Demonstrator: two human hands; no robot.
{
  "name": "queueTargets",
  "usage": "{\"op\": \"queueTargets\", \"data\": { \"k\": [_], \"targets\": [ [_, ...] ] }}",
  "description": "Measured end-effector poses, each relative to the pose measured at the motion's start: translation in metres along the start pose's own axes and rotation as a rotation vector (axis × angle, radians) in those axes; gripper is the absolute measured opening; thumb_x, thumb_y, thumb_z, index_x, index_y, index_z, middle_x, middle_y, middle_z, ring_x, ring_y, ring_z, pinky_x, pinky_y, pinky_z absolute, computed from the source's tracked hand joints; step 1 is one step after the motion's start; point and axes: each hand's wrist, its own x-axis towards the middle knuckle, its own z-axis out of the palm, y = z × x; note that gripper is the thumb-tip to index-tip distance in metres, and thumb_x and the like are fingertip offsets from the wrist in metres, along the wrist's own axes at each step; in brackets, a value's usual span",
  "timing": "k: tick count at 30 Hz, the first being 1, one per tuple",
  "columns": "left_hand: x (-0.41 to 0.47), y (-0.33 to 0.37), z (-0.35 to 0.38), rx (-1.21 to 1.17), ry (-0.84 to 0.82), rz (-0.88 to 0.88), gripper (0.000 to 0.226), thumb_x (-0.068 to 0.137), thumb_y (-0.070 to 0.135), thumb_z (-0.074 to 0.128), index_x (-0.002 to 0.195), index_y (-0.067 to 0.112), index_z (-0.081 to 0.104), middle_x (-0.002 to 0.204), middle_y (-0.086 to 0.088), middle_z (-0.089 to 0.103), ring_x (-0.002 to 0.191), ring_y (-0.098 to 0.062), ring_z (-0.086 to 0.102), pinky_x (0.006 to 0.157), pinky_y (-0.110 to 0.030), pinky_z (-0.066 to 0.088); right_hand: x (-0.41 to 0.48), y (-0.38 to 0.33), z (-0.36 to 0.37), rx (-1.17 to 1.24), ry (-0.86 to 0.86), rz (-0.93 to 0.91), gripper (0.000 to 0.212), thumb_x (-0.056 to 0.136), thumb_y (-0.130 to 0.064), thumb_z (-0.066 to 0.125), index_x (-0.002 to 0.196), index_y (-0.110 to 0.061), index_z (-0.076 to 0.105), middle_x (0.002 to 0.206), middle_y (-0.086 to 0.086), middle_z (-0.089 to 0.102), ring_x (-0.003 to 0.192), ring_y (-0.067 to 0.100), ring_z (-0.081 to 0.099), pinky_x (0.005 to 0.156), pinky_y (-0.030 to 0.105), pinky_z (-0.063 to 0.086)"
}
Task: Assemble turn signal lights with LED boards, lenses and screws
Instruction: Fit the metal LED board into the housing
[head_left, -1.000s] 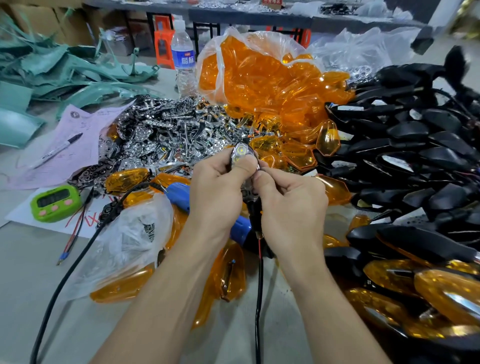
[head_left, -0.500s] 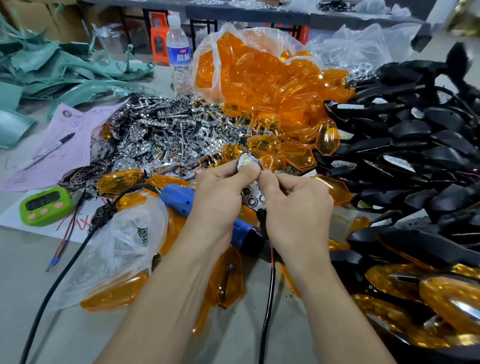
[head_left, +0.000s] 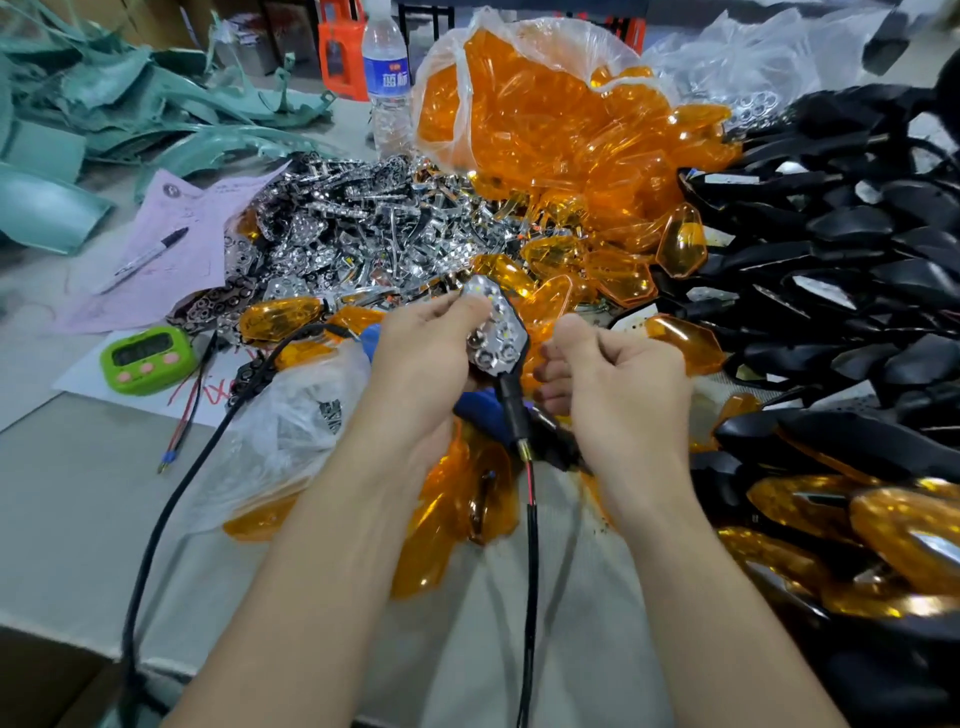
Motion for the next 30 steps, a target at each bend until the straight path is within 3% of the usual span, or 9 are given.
{"op": "queueTargets", "data": {
  "k": [3,6,9,15,20,23,25,28,30],
  "targets": [
    [-0.001,0.006,-0.02,0.024,0.071,0.024,0.036,0.101,0.012,0.063,0.065,0.012,0.071,0.074,-0.014,0.066,0.067,-0.03,0.065,0.069,-0.058,0.06,-0.011,0.008,-0.014,-0.136,-0.194,-0.011,0.018,0.09,-0.021,0.069,0.08,-0.033,0.079,0.067,-0.006,0.074,0.059,0.012,0.071,0.067,0.044,0.062],
    [-0.002,0.006,-0.035,0.045,0.107,0.047,0.043,0.1,0.012,0.065,0.058,0.015,0.071,0.06,0.0,0.065,0.053,-0.018,0.065,0.049,-0.036,0.058,-0.028,0.012,-0.016,-0.379,-0.434,-0.023,0.02,0.085,-0.011,0.076,0.085,-0.03,0.08,0.072,-0.012,0.075,0.068,0.004,0.071,0.076,0.026,0.061],
    [-0.004,0.002,-0.043,0.072,0.088,0.044,0.048,0.1,0.012,0.066,0.053,0.021,0.074,0.056,0.008,0.062,0.051,-0.011,0.062,0.051,-0.035,0.059,-0.046,0.009,-0.01,-0.55,-0.558,-0.073,0.025,0.082,-0.02,0.078,0.101,-0.036,0.078,0.068,-0.008,0.071,0.065,0.008,0.065,0.065,0.015,0.053],
    [-0.012,0.001,-0.049,0.051,0.064,0.03,0.033,0.098,0.009,0.066,0.066,0.013,0.073,0.061,0.006,0.066,0.063,-0.016,0.067,0.067,-0.052,0.063,-0.063,0.002,-0.009,-0.602,-0.61,-0.041,0.019,0.085,-0.042,0.078,0.103,-0.037,0.072,0.062,-0.008,0.058,0.046,0.003,0.05,0.045,0.014,0.034],
    [-0.016,-0.003,-0.05,0.05,0.079,0.015,0.024,0.098,0.01,0.067,0.075,0.012,0.073,0.068,0.003,0.07,0.075,-0.026,0.069,0.075,-0.059,0.061,-0.08,-0.008,-0.003,-0.765,-0.607,-0.131,0.038,0.082,-0.063,0.072,0.098,-0.03,0.062,0.08,-0.011,0.064,0.072,0.014,0.06,0.066,0.033,0.051],
    [-0.016,-0.004,-0.05,0.074,0.074,0.026,0.017,0.098,0.012,0.067,0.084,0.013,0.076,0.074,0.003,0.074,0.077,-0.021,0.07,0.079,-0.055,0.061,-0.088,-0.01,0.0,-0.924,-0.497,-0.276,0.037,0.082,-0.052,0.072,0.103,-0.032,0.049,0.098,-0.012,0.055,0.094,0.019,0.057,0.084,0.036,0.042],
    [-0.016,-0.006,-0.051,0.062,0.071,0.026,0.018,0.099,0.012,0.066,0.085,0.014,0.077,0.076,0.003,0.075,0.078,-0.021,0.07,0.079,-0.053,0.062,-0.087,-0.008,-0.006,-0.953,-0.48,-0.281,0.036,0.084,-0.039,0.071,0.114,-0.031,0.052,0.109,-0.007,0.062,0.102,0.019,0.056,0.091,0.035,0.039],
    [-0.015,-0.009,-0.049,0.04,0.065,0.008,0.017,0.099,0.012,0.066,0.088,0.013,0.078,0.087,-0.003,0.078,0.085,-0.026,0.073,0.077,-0.049,0.064,-0.082,-0.004,-0.014,-0.935,-0.463,-0.251,0.036,0.087,-0.019,0.066,0.117,-0.034,0.054,0.113,-0.005,0.064,0.09,0.016,0.043,0.081,0.03,0.031],
    [-0.012,-0.012,-0.047,0.044,0.077,-0.01,0.011,0.099,0.013,0.067,0.099,0.011,0.078,0.099,-0.009,0.079,0.094,-0.03,0.075,0.08,-0.051,0.063,-0.079,0.0,-0.018,-0.901,-0.409,-0.238,0.04,0.08,-0.008,0.066,0.106,-0.037,0.057,0.107,-0.008,0.059,0.093,0.017,0.05,0.077,0.028,0.032]
  ]
}}
